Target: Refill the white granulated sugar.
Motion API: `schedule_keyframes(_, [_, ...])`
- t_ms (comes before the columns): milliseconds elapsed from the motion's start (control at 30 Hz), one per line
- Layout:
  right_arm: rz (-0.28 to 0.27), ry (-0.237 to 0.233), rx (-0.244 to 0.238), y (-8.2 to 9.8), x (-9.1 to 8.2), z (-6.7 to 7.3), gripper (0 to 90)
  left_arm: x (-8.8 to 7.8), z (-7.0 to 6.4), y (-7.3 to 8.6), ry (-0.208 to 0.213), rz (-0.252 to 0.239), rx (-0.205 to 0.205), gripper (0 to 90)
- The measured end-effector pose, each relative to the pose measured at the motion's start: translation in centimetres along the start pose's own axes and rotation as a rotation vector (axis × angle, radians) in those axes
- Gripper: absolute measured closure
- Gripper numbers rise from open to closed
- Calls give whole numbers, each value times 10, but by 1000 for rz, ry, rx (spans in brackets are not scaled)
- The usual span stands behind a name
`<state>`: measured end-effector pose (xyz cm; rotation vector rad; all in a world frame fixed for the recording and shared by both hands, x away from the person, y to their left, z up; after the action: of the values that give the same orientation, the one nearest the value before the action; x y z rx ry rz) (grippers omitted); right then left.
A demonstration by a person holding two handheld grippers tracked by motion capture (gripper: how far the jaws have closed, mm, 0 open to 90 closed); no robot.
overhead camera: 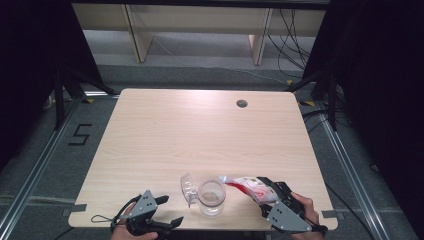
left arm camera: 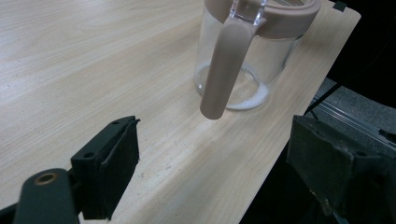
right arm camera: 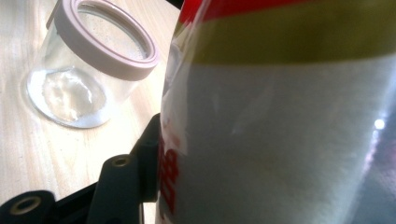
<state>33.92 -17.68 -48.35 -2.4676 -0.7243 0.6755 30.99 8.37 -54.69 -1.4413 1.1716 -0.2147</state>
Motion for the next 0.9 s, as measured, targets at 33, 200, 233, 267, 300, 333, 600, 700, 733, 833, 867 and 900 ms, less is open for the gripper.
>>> schedule_keyframes(33, [3, 2, -1, 0, 0, 0, 475, 0, 0, 0, -2, 4, 1, 164])
schedule_keyframes(200, [4, -1, -17, 0, 0, 0, 475, -1, 0, 0, -6, 6, -5, 164])
schedule_keyframes(233, [9, 7, -29, 0, 1, 0, 475, -1, 0, 0, -8, 6, -15, 164])
schedule_keyframes(267, [19, 3, -20, 1, 0, 1, 475, -1, -1, 0, -7, 2, -19, 164])
schedule_keyframes(300, [18, -5, -35, 1, 1, 1, 475, -1, -1, 0, -6, 0, -20, 164])
schedule_keyframes(333, [14, -4, -38, 1, 1, 2, 475, -1, -1, 0, -4, -2, -21, 164])
schedule_keyframes(600, [26, -3, -88, 1, 2, 1, 476, -2, 1, 0, -7, 6, 5, 164])
schedule_keyframes(700, [36, 0, -99, 2, 1, 2, 476, -1, 1, 1, -18, 8, -13, 164])
schedule_keyframes(733, [34, -3, -109, 1, 2, 2, 476, -2, 3, 2, -28, 22, 3, 164])
schedule_keyframes(833, [45, -7, -136, 1, 3, 3, 476, -1, 2, 0, -6, 1, 6, 164])
schedule_keyframes(867, [50, -8, -140, 1, 3, 4, 476, -1, 2, -1, -5, 0, 5, 164])
schedule_keyframes(900, [51, -9, -145, 1, 4, 4, 476, -2, 2, -1, -6, 4, 7, 164])
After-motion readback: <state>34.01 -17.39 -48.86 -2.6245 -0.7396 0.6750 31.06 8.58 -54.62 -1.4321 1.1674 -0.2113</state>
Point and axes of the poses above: each handheld gripper's, and its own axes: x roughly forward along the jaws, y roughly out of its underside, z roughly to its left, the point moved 10 cm from there along x, roughly forward along the jaws, and after that the axes turned 8 degrees about -x, right-handed, at the moved point
